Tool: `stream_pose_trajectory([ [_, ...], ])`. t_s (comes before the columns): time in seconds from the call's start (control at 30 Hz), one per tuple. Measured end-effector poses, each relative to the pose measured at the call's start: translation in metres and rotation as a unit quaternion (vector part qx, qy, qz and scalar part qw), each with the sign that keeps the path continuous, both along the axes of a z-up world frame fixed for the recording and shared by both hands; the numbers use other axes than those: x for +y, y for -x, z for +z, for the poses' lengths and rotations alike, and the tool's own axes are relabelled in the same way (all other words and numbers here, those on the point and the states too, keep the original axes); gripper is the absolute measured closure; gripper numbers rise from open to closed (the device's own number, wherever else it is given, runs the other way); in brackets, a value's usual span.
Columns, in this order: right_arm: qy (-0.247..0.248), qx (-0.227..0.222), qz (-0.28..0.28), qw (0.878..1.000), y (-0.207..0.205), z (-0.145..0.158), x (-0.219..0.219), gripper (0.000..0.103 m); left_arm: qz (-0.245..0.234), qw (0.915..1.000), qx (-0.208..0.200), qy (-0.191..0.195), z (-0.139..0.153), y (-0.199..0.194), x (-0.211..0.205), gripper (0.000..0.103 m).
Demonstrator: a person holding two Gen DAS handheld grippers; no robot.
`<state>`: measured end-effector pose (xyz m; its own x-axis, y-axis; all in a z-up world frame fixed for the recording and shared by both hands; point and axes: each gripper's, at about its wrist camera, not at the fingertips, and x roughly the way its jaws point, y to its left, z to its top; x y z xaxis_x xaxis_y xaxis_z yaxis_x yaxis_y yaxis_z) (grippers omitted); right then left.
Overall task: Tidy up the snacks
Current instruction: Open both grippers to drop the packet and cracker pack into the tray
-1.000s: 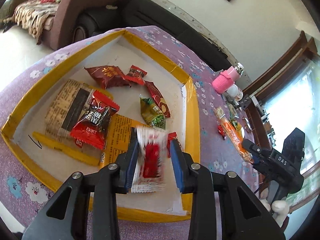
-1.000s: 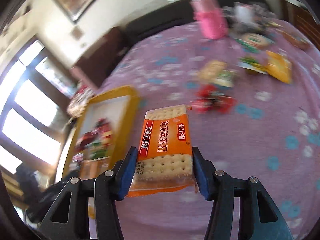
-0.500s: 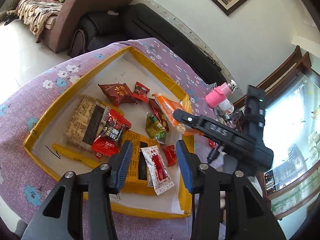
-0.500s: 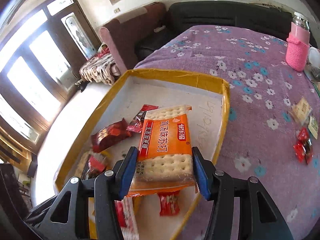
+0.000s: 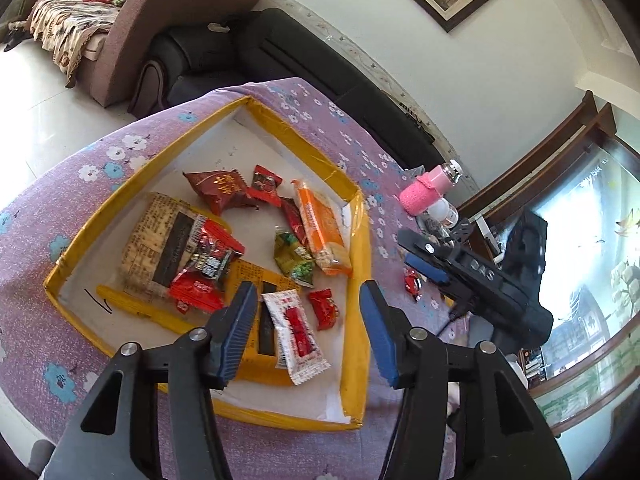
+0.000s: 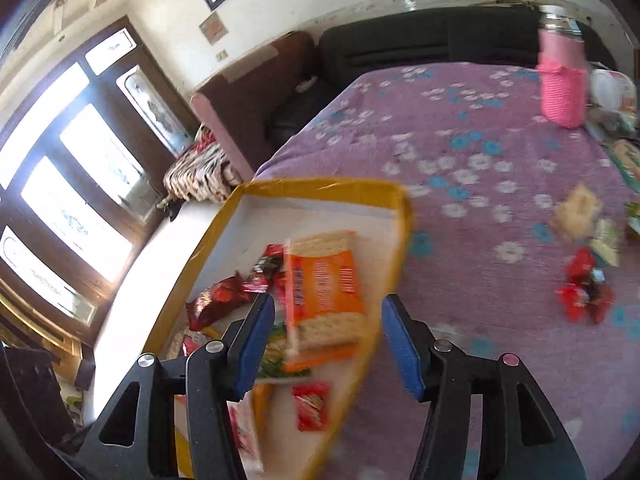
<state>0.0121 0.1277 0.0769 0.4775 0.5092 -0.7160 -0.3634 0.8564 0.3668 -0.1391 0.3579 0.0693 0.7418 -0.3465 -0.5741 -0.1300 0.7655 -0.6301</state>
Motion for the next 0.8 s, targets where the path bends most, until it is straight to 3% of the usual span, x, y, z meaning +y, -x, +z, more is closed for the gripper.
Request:
stream_pose_trajectory([
  [0.2,0.024,0.014,-0.11,0.994,-0.006,-0.009,-0.119,0.042,-0.031,0.9995,-0.003,-0.001,0.003,-0.004,-0.032,0.047],
  [0.3,0.006,0.039,-0.148,0.988,-0.014,-0.024,-0.159,0.042,-0.053,0.9985,0.005,-0.011,0.004,-0.01,-0.055,0.047],
  [0.4,-0.003,0.037,-0.158,0.987,-0.024,-0.029,-0.169,0.042,-0.071,0.9971,0.007,-0.026,0.008,-0.012,-0.072,0.047],
  [0.53,0.037,0.018,-0.174,0.984,-0.039,-0.036,-0.165,0.044,-0.089,0.9947,0.007,-0.05,0.014,-0.012,-0.088,0.047],
  [0.8,0.092,-0.013,-0.119,0.988,-0.049,-0.059,-0.163,0.045,-0.104,0.9912,0.012,-0.082,0.014,-0.026,-0.106,0.047],
])
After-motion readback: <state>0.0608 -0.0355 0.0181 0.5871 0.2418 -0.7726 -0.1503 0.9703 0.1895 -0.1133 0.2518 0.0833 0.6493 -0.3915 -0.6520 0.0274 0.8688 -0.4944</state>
